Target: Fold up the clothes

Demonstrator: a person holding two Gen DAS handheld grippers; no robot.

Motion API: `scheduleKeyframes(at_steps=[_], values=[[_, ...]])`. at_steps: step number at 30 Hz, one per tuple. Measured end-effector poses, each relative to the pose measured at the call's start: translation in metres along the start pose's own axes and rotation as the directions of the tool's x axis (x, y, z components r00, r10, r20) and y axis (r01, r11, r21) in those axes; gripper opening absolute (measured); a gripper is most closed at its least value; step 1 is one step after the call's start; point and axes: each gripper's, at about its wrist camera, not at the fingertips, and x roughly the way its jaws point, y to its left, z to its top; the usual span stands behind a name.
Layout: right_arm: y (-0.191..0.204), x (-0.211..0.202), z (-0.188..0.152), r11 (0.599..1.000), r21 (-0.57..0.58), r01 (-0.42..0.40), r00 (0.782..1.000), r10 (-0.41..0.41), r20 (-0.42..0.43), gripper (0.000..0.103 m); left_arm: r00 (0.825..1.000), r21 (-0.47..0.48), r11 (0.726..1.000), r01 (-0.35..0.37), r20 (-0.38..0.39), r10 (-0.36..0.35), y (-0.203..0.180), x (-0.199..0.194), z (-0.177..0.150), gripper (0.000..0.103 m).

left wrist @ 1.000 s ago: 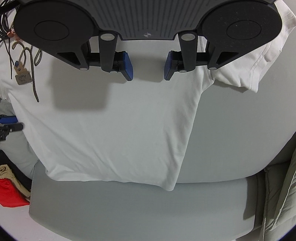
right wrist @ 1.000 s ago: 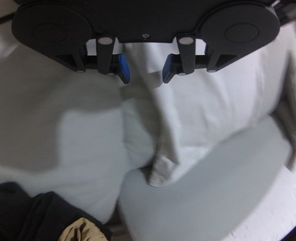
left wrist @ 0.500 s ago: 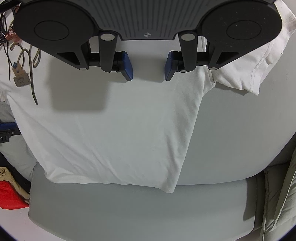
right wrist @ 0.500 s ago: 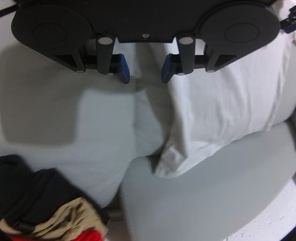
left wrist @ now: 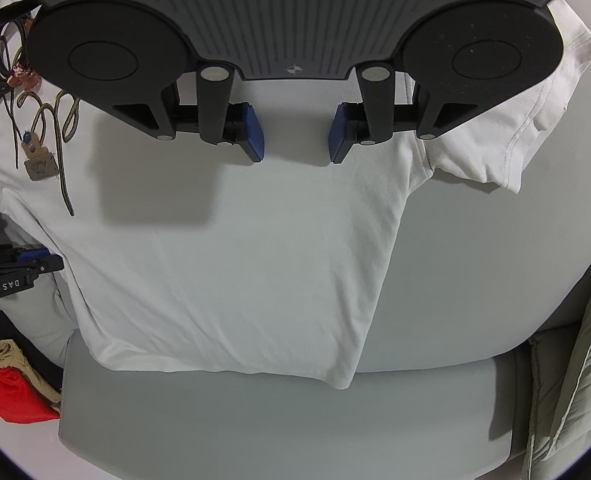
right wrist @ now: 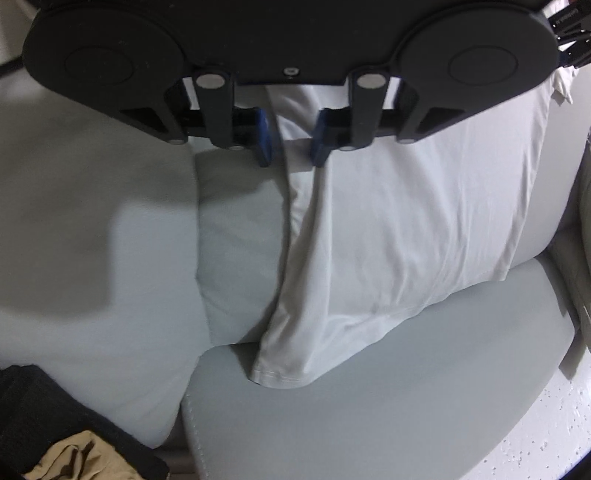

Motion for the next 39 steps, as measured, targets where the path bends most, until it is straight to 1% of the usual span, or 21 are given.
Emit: scheduleKeyframes(at_steps=[1,2,3,4,6,13,16,23,24,25,27,28,29,30,31,32,33,34,35,37,39], values=[[0.003,0.0,-0.001,1.0,-0.011,0.01,1.0,-0.01,0.011,0.011,1.0,0.001,1.0,0.0,0.0,0.0,0.0,0.0,0.0,0.039],[0.006,0.0,-0.002,1.0,-0.022,0.021,1.0,-0.02,0.021,0.005,1.0,0.001,1.0,-0.001,-0.001,0.001,0.0,-0.001,-0.001,0.039],[0.008,-0.001,-0.002,0.999,-0.032,0.04,0.998,-0.039,0.039,0.003,1.0,0.002,1.0,-0.001,-0.001,0.001,0.0,-0.001,-0.001,0.039],[0.008,-0.006,-0.002,0.996,-0.04,0.078,0.995,-0.076,0.069,0.003,1.0,0.004,1.0,-0.002,-0.002,0.002,-0.001,-0.001,-0.001,0.039],[0.008,-0.016,-0.001,0.988,-0.047,0.145,0.983,-0.139,0.12,0.002,1.0,0.011,1.0,-0.008,-0.005,0.008,-0.001,0.0,-0.001,0.039],[-0.017,-0.028,0.001,0.981,0.042,0.191,0.976,-0.194,0.099,0.001,1.0,0.03,0.999,-0.03,-0.008,0.031,-0.003,0.002,-0.002,0.041],[-0.025,-0.033,0.001,0.975,0.075,0.21,0.972,-0.216,0.089,0.009,1.0,0.033,0.999,-0.028,-0.008,0.029,-0.003,0.002,-0.002,0.041],[-0.008,-0.043,-0.015,0.971,0.033,0.237,0.969,-0.239,0.061,0.01,0.999,0.039,0.999,-0.037,-0.002,0.037,-0.004,0.002,-0.004,0.041],[-0.005,-0.044,-0.017,0.97,0.027,0.241,0.969,-0.242,0.057,0.008,0.999,0.043,0.998,-0.043,-0.004,0.043,-0.004,0.002,-0.004,0.042],[-0.002,-0.046,-0.019,0.969,0.021,0.245,0.968,-0.245,0.053,0.0,0.999,0.047,0.998,-0.051,-0.007,0.051,-0.004,0.001,-0.003,0.044],[0.003,-0.048,-0.024,0.968,0.008,0.252,0.967,-0.252,0.045,0.0,0.998,0.057,0.996,-0.067,-0.012,0.067,-0.002,-0.001,-0.002,0.044],[0.005,-0.05,-0.026,0.967,0.002,0.256,0.966,-0.256,0.041,0.0,0.998,0.058,0.996,-0.07,-0.005,0.07,0.001,-0.005,-0.001,0.042],[0.008,-0.051,-0.028,0.966,-0.004,0.259,0.965,-0.259,0.037,0.005,0.997,0.055,0.996,-0.071,0.007,0.07,0.004,-0.01,0.0,0.038],[0.01,-0.052,-0.031,0.965,-0.01,0.263,0.964,-0.262,0.033,0.008,0.998,0.046,0.997,-0.06,0.031,0.059,0.009,-0.016,0.002,0.037],[0.013,-0.057,-0.031,0.968,-0.008,0.251,0.967,-0.251,0.042,0.019,0.997,0.034,0.998,-0.043,0.063,0.041,0.015,-0.023,0.004,0.037],[0.017,-0.068,-0.028,0.978,0.012,0.206,0.975,-0.206,0.079,0.032,0.995,0.022,0.999,-0.03,0.096,0.028,0.021,-0.03,0.007,0.038],[0.021,-0.079,-0.024,0.987,0.031,0.159,0.98,-0.162,0.117,0.037,0.991,0.012,0.999,-0.034,0.127,0.032,0.027,-0.034,0.012,0.038],[0.025,-0.089,-0.02,0.992,0.046,0.114,0.981,-0.12,0.155,0.046,0.987,0.001,0.999,-0.044,0.157,0.044,0.032,-0.037,0.017,0.038],[0.027,-0.096,-0.015,0.995,0.061,0.075,0.978,-0.086,0.191,0.053,0.983,-0.008,0.998,-0.058,0.173,0.058,0.038,-0.037,0.025,0.04],[0.026,-0.099,-0.002,0.994,0.107,0.005,0.969,-0.031,0.243,0.054,0.979,-0.026,0.996,-0.083,0.183,0.087,0.048,-0.03,0.042,0.041],[0.019,-0.09,0.012,0.984,0.175,-0.041,0.962,-0.008,0.272,0.054,0.979,-0.049,0.994,-0.093,0.179,0.101,0.06,-0.017,0.058,0.043]])
